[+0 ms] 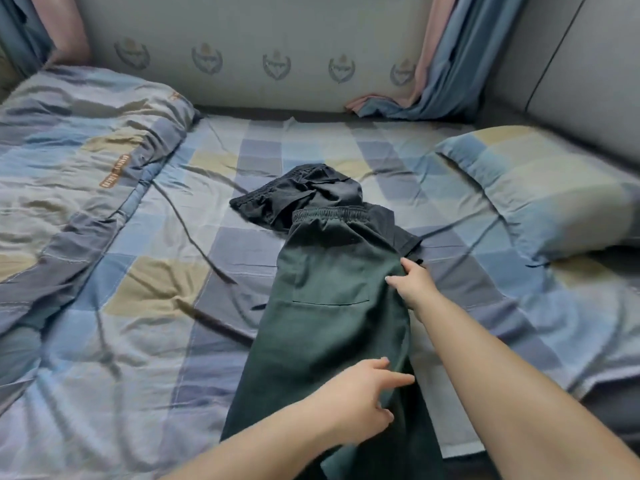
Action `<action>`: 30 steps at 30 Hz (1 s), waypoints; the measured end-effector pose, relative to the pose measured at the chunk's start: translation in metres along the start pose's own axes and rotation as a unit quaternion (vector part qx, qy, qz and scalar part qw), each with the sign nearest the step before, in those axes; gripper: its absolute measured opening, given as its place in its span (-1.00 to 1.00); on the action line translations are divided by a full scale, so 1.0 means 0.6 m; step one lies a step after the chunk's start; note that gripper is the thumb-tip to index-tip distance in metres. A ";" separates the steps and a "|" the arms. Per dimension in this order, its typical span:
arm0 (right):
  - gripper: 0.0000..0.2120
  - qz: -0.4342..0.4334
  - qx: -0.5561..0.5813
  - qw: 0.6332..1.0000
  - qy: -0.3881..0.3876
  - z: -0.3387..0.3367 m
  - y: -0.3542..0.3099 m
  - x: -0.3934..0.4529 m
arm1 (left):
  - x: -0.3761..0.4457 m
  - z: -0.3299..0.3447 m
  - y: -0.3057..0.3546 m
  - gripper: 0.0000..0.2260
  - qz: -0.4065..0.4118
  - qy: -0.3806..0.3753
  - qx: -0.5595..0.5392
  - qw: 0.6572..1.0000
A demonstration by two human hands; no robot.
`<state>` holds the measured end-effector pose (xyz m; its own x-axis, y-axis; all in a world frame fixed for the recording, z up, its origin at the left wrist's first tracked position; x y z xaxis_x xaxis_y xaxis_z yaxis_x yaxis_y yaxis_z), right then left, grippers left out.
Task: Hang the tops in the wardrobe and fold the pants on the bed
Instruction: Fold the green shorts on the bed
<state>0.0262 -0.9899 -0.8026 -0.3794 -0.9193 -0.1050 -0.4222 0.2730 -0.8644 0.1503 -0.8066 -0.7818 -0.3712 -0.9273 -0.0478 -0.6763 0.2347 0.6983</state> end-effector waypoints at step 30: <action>-0.41 0.072 0.018 0.992 -0.107 -0.122 0.220 -0.345 | -0.241 -0.078 -0.248 -0.26 -0.292 0.176 -0.169 0.925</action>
<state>-0.0114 -0.7431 -0.8589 -0.2491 -0.9117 -0.3267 -0.3459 0.3988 -0.8493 0.3345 -0.7213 -0.8452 0.2651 -0.9189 -0.2921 -0.4367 -0.3845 0.8133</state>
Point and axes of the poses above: each hand's wrist, its own x-axis towards the middle knuckle, its own z-axis out of the palm, y = z × x, the point moved 7 cm from there along x, towards the middle knuckle, and after that the axes turned 15 degrees about y, right-handed, at the moved point
